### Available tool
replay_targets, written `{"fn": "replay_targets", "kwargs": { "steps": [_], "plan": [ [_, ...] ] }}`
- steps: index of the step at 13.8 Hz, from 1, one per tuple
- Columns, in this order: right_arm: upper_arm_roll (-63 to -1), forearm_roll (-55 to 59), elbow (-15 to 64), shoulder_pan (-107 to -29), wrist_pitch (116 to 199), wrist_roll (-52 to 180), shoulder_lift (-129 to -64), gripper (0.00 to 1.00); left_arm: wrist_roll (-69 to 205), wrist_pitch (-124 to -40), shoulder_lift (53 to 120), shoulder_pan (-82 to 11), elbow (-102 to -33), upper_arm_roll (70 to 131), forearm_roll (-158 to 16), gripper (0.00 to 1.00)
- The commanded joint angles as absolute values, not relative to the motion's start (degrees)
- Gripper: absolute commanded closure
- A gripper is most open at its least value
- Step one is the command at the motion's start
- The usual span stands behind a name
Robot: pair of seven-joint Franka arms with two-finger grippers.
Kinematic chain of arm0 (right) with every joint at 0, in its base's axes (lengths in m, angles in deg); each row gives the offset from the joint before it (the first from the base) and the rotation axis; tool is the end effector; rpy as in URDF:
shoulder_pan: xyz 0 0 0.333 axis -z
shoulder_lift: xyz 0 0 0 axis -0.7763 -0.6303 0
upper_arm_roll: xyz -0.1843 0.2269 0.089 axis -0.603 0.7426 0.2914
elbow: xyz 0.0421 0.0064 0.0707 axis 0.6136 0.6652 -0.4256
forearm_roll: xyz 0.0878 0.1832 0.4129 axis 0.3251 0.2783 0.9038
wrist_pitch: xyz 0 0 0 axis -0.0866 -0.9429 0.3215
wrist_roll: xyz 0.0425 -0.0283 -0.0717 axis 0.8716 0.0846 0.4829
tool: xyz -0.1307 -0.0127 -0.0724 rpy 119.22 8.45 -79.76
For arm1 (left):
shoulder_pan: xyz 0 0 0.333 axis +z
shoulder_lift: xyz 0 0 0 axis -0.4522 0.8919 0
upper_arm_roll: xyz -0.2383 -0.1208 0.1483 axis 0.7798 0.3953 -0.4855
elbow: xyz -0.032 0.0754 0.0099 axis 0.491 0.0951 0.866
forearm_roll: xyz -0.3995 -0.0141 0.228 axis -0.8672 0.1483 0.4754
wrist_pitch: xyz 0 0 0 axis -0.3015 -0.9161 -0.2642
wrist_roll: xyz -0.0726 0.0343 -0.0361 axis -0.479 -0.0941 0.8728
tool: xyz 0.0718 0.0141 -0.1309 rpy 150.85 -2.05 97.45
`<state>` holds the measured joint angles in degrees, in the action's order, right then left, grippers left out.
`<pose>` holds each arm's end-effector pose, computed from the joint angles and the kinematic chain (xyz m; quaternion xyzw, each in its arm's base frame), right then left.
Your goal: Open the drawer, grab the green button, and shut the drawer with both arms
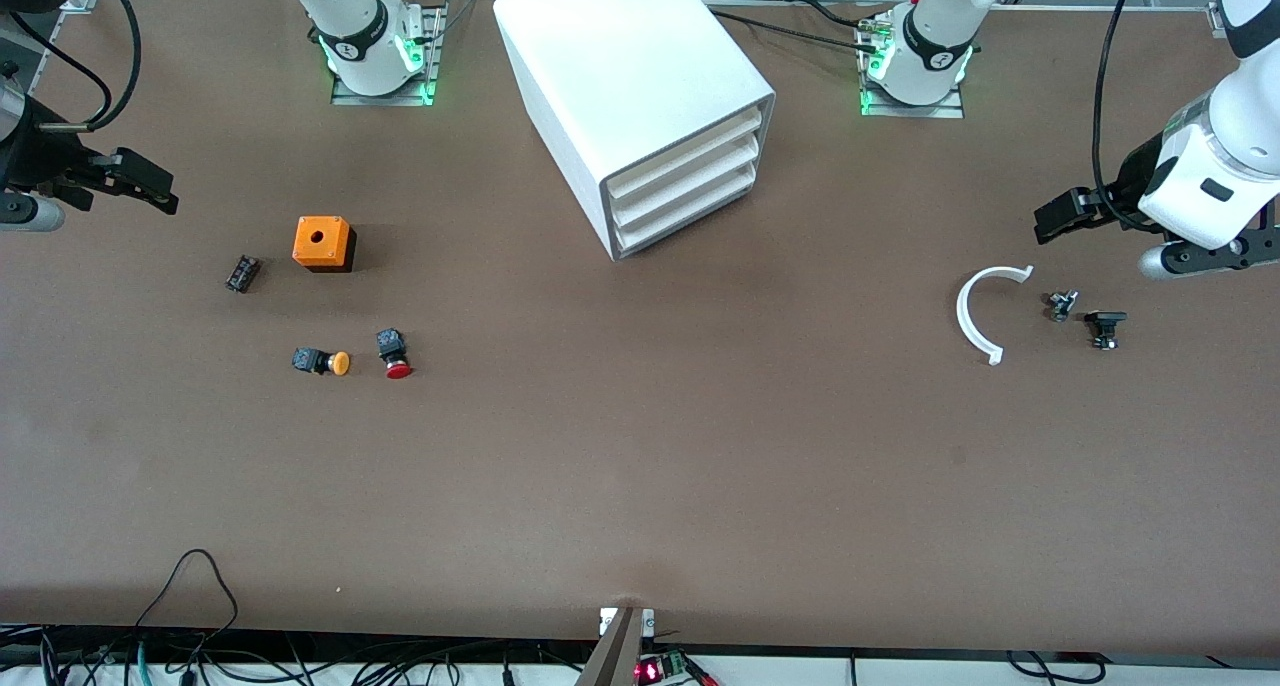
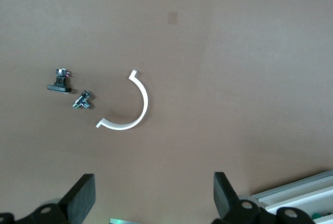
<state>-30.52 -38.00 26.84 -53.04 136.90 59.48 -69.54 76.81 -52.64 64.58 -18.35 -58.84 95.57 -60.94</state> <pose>0.6040 -0.0287 0.5128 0.9995 -0.0087 -0.0224 0.0216 0.6278 -0.0471 0.5222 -0.9943 -0.0906 0.0541 0.0148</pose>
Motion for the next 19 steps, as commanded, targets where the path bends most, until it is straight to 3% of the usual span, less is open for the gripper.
{"fn": "replay_targets", "kwargs": {
  "steps": [1, 14, 19],
  "plan": [
    [-30.46, -38.10, 25.66, -52.68, 135.85, 60.38, -70.16, 0.00, 75.23, -50.94, 65.01, -18.45, -57.41, 95.65, -61.13, 0.00],
    [-30.46, -38.10, 25.66, -52.68, 134.97, 60.47, -70.16, 0.00, 75.84, -50.94, 65.52, -18.53, -56.54, 95.74, -61.31, 0.00],
    [-30.37, -38.10, 25.66, -52.68, 134.36, 60.21, -70.07, 0.00, 75.66, -50.67, 69.57, -21.78, -57.25, 95.91, -59.90, 0.00]
  ]
}}
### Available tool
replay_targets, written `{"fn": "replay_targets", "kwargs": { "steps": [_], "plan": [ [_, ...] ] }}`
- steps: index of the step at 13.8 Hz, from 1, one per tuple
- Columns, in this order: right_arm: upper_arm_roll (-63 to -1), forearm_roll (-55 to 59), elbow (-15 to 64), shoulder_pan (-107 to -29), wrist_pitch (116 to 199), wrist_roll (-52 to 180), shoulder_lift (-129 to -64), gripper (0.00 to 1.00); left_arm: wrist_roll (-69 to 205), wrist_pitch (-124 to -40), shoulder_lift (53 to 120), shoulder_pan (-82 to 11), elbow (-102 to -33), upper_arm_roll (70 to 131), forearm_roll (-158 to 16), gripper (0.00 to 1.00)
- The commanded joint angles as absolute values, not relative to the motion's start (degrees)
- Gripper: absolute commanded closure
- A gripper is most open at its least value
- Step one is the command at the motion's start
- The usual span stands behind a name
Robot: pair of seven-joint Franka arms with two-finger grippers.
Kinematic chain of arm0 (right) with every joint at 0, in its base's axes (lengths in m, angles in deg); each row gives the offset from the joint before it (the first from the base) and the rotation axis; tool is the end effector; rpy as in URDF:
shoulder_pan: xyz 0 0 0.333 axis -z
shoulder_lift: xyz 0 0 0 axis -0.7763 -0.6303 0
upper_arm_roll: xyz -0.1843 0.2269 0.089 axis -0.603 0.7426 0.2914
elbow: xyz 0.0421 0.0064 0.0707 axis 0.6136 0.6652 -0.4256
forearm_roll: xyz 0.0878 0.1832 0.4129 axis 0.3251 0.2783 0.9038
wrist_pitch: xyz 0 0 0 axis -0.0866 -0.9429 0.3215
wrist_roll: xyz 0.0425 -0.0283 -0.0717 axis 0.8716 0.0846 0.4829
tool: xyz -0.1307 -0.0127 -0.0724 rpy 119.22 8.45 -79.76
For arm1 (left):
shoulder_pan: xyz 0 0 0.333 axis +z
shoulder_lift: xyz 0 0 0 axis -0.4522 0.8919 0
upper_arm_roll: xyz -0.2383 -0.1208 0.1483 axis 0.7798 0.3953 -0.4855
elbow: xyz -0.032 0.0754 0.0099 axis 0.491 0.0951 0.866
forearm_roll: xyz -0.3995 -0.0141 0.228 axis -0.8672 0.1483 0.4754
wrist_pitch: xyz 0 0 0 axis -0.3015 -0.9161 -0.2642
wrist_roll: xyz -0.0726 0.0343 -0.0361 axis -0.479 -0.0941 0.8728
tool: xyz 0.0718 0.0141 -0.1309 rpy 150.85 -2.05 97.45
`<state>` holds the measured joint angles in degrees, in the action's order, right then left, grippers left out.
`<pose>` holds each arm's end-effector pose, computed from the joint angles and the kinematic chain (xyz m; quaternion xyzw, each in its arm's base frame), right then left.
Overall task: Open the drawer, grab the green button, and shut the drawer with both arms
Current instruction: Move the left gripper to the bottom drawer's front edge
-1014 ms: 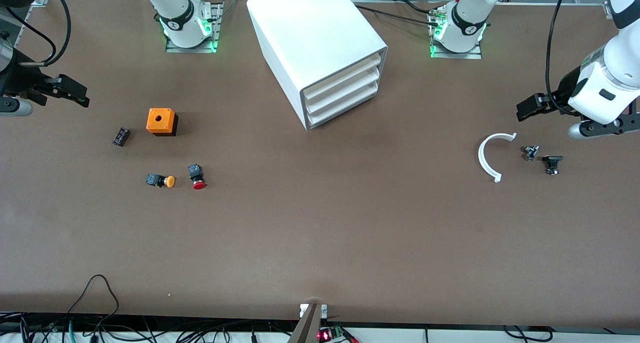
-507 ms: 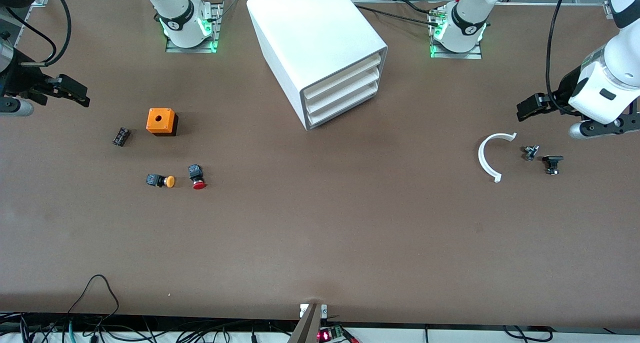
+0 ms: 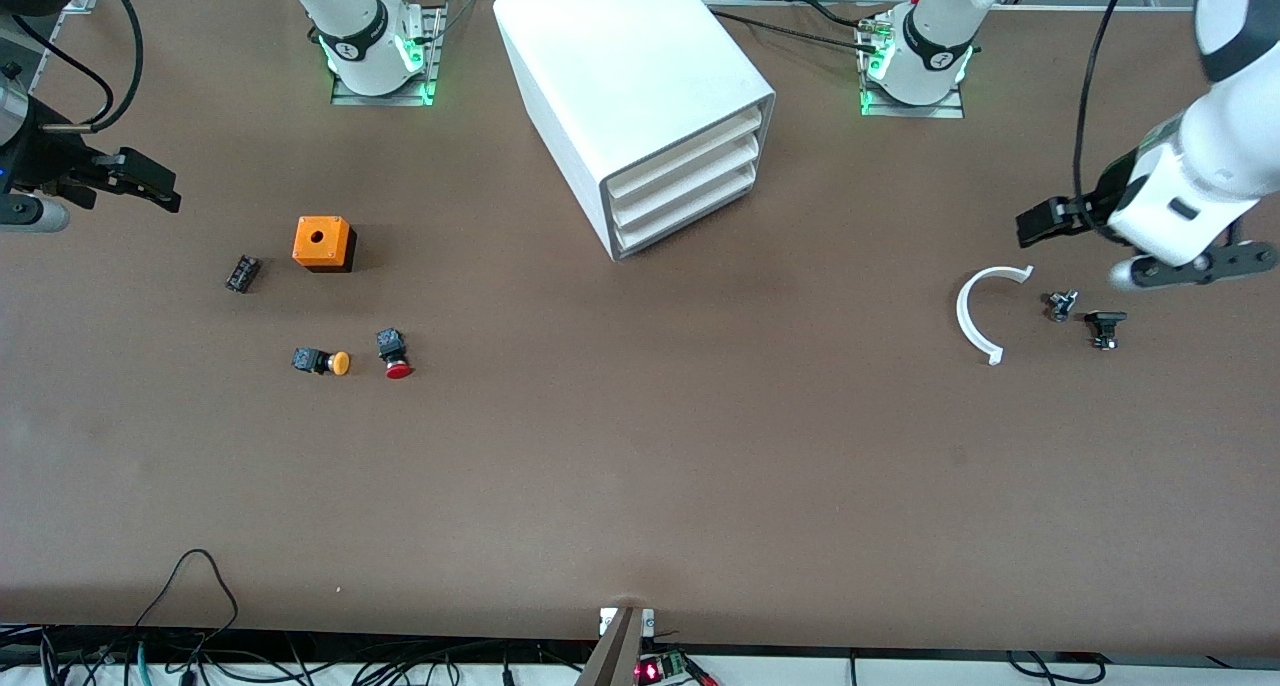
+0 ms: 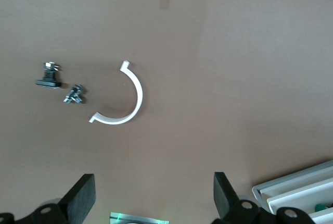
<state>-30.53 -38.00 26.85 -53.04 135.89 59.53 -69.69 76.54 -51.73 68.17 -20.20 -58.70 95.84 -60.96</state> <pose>0.6017 -0.0287 0.5097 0.9992 -0.0085 -0.0327 0.0215 0.6339 -0.0688 0.4838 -0.9933 -0.0691 0.0917 0.0152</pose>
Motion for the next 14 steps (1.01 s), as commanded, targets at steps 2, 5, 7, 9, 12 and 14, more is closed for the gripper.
{"fn": "replay_targets", "kwargs": {
  "steps": [2, 5, 7, 9, 12, 14],
  "plan": [
    [-30.28, -38.01, 25.75, -52.68, 134.00, 60.29, -70.07, 0.00, 76.62, -50.59, 69.39, -23.10, -58.03, 96.44, -59.90, 0.00],
    [-30.37, -38.01, 26.10, -52.68, 134.36, 60.29, -69.98, 0.00, 71.91, -49.88, 70.09, -23.10, -61.81, 96.79, -60.78, 0.00],
    [-30.37, -38.01, 26.10, -52.68, 134.36, 59.77, -69.98, 0.00, 70.13, -50.41, 72.90, -23.19, -63.39, 96.79, -63.13, 0.00],
    [-30.37, -38.01, 26.10, -52.68, 134.62, 59.77, -69.98, 0.00, 70.13, -52.42, 77.46, -22.93, -65.15, 96.70, -70.05, 0.00],
    [-30.46, -37.92, 25.92, -52.68, 134.80, 59.76, -70.24, 0.00, 70.04, -63.46, 81.25, -22.84, -72.69, 96.79, -80.61, 0.00],
    [-30.46, -37.92, 25.75, -52.68, 135.06, 59.77, -70.33, 0.00, 64.80, -66.75, 83.71, -23.10, -76.56, 98.36, -87.55, 0.00]
  ]
}}
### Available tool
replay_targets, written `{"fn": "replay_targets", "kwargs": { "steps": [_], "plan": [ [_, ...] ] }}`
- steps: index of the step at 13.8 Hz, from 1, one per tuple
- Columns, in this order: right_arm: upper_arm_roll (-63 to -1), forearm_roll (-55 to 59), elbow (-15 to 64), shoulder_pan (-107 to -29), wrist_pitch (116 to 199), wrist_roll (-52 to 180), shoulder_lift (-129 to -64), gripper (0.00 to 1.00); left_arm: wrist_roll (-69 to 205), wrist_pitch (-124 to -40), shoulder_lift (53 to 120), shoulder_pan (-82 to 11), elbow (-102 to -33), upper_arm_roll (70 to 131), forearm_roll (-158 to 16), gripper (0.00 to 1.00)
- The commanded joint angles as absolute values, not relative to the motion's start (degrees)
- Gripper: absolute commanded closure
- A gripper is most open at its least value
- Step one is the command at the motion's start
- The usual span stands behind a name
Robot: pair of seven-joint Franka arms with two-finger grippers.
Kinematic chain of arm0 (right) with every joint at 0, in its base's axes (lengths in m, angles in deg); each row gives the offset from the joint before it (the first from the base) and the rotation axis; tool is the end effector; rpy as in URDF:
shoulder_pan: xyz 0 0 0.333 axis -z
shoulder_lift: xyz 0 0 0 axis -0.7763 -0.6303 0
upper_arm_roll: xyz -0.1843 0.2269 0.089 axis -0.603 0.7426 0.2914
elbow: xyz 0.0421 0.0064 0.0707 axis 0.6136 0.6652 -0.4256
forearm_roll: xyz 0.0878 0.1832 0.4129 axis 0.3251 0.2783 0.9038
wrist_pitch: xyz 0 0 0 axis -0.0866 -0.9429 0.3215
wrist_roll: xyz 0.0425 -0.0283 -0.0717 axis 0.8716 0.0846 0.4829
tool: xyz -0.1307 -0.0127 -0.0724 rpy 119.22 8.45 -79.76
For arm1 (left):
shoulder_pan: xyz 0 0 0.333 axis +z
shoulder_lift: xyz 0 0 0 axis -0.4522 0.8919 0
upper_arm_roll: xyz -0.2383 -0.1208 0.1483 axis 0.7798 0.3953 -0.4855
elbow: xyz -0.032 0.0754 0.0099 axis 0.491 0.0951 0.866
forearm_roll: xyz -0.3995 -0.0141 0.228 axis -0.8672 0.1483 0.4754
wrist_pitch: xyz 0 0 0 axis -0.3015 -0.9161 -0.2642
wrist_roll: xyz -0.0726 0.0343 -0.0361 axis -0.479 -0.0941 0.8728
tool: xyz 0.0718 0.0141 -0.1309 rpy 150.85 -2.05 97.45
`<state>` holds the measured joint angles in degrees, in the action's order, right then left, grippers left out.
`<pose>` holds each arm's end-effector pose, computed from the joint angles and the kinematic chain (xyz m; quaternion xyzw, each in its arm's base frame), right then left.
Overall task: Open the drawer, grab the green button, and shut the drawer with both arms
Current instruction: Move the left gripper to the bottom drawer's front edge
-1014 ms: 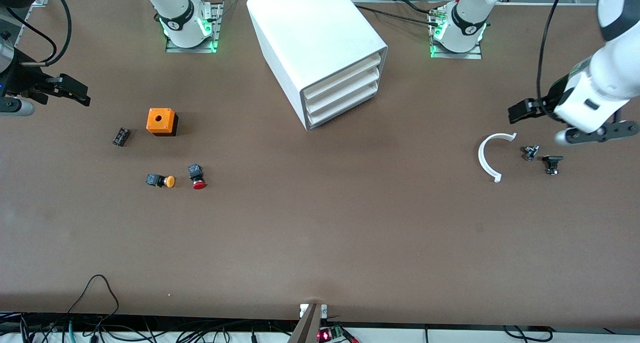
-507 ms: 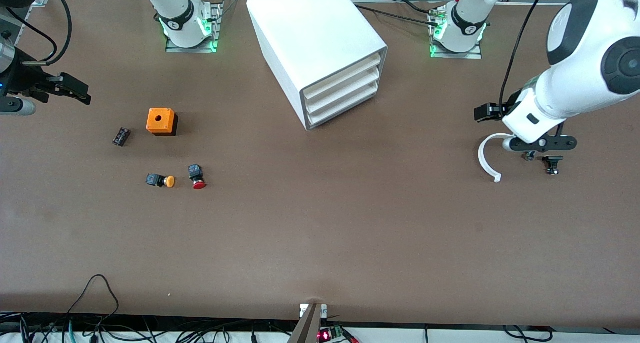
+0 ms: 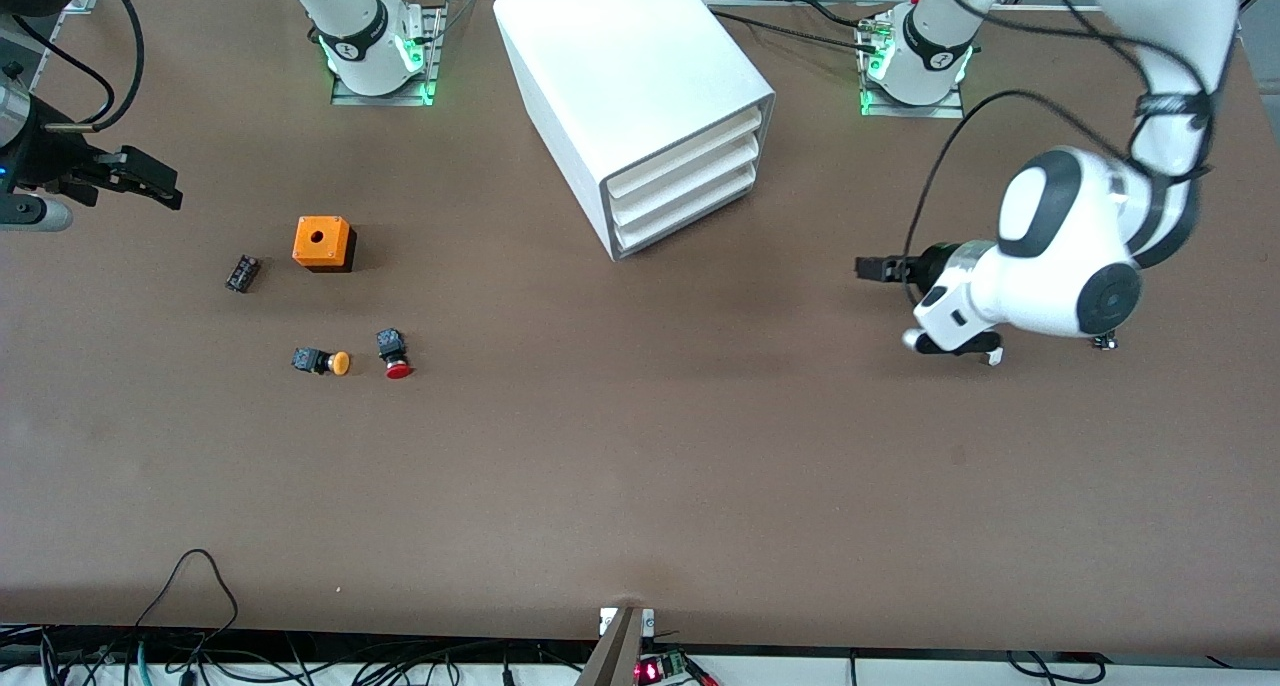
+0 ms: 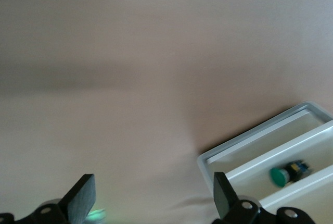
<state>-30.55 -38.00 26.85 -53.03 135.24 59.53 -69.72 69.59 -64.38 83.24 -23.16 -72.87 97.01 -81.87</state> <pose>0.6000 -0.0290 0.5086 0.9990 -0.0089 -0.0386 0.0213 0.5987 -0.1630 0.2217 0.9508 0.0391 -0.2604 0.1633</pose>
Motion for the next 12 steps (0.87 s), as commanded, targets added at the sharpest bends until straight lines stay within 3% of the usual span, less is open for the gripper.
{"fn": "replay_targets", "kwargs": {
  "steps": [1, 6, 12],
  "plan": [
    [-30.46, -37.83, 25.75, -52.68, 135.32, 60.11, -70.59, 0.00, 60.76, -68.24, 84.59, -23.10, -78.76, 99.50, -90.46, 0.00],
    [-30.63, -35.82, 25.66, -52.42, 134.80, 60.29, -70.77, 0.00, 46.41, -78.52, 86.00, -23.72, -90.89, 106.10, -100.40, 0.01],
    [-30.20, -30.55, 25.66, -52.86, 132.86, 60.47, -72.52, 0.00, 42.27, -81.68, 87.32, -24.33, -95.73, 111.02, -109.11, 0.09]
  ]
}}
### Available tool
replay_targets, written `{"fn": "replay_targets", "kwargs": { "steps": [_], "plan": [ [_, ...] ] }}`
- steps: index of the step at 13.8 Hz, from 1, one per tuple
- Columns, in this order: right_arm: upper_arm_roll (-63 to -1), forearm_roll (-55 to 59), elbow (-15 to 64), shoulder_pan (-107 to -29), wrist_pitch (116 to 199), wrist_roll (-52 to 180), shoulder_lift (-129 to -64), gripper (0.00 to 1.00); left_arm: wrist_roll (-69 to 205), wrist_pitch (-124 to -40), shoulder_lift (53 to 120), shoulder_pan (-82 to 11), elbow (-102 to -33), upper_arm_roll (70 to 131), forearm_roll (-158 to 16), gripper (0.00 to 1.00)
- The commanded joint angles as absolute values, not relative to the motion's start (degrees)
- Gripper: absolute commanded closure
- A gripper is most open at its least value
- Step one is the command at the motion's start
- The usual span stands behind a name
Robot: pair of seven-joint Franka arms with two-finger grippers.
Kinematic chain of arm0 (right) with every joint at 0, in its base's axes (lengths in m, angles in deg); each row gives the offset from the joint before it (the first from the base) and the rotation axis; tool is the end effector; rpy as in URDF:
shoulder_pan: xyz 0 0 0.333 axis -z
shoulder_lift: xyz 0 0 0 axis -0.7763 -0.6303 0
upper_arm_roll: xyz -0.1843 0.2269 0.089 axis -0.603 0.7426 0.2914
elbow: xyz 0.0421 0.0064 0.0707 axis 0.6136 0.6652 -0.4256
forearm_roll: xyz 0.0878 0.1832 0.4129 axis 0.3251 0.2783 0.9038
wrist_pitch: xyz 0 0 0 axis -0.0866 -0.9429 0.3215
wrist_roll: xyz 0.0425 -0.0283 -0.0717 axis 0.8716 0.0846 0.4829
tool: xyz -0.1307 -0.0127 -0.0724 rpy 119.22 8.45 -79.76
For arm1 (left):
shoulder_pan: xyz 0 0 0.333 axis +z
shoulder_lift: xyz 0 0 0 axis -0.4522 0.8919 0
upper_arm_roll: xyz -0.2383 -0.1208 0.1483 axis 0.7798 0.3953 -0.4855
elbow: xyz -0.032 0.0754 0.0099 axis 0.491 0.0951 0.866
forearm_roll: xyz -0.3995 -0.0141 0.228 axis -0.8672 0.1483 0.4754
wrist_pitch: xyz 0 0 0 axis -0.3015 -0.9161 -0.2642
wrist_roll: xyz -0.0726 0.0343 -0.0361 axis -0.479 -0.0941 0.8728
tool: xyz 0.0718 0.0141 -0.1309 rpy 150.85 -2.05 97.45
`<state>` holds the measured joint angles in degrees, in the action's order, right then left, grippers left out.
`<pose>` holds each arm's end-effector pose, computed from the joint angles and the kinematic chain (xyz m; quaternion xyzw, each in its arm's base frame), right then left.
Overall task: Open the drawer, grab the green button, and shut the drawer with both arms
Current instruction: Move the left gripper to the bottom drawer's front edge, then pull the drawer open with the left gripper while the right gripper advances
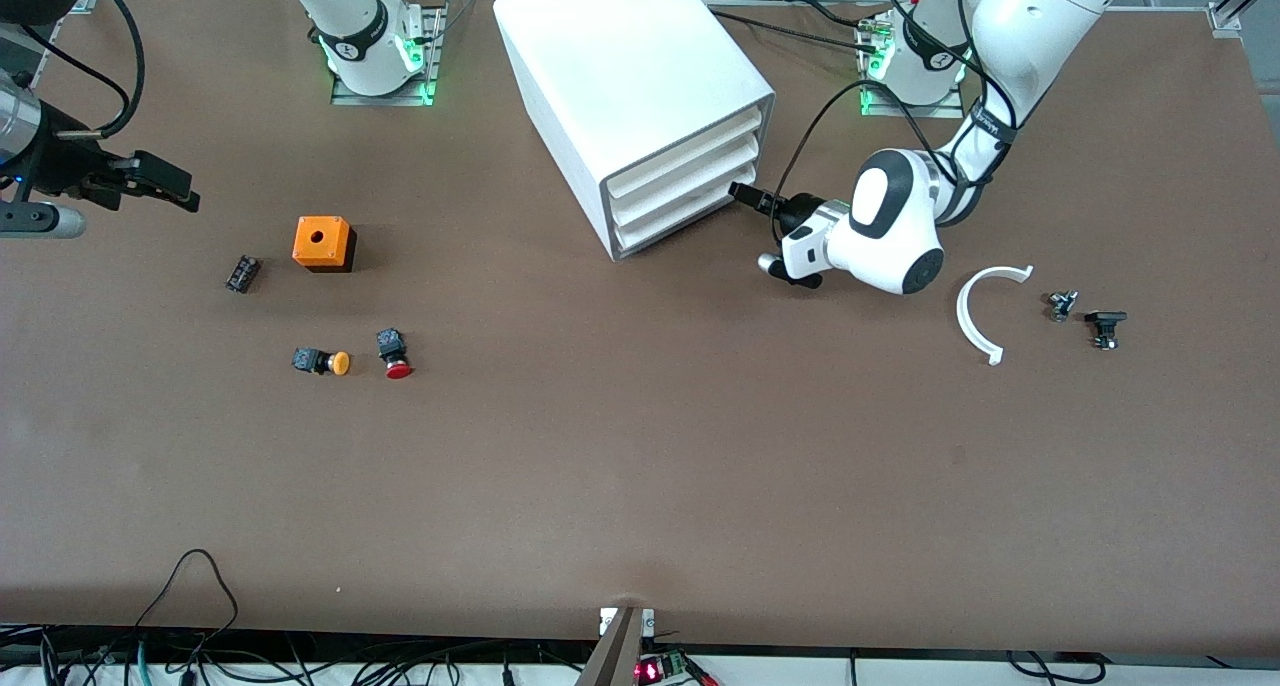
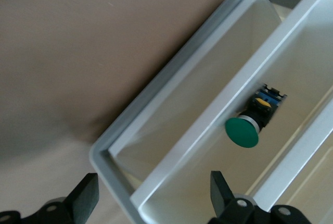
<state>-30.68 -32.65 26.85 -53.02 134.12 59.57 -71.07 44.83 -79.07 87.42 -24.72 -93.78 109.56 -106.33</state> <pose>0.6013 -0.0167 0.4930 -0.9978 0.0143 0.0589 0.0249 0.4221 -0.3093 0.0914 0.8748 -0.0792 -0.3243 0.3512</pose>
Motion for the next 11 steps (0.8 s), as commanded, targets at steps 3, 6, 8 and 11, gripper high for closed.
{"fn": "replay_targets", "kwargs": {
  "steps": [3, 6, 8, 11],
  "plan": [
    [-29.58, -30.63, 25.57, -54.88, 133.65, 60.47, -74.11, 0.00, 42.27, -86.35, 88.02, -25.12, -96.88, 112.87, -109.21, 0.35],
    [-29.23, -30.63, 24.44, -57.86, 134.35, 60.47, -76.39, 0.00, 41.22, -86.53, 88.64, -25.30, -96.88, 113.14, -109.03, 0.70],
    [-29.14, -30.54, 22.85, -59.09, 134.62, 60.47, -78.59, 0.00, 38.84, -86.53, 88.91, -25.39, -96.88, 113.23, -109.03, 0.96],
    [-29.05, -30.45, 19.52, -62.25, 136.28, 60.47, -82.27, 0.00, 39.10, -86.71, 87.94, -23.55, -96.01, 112.36, -108.59, 1.00]
  ]
}}
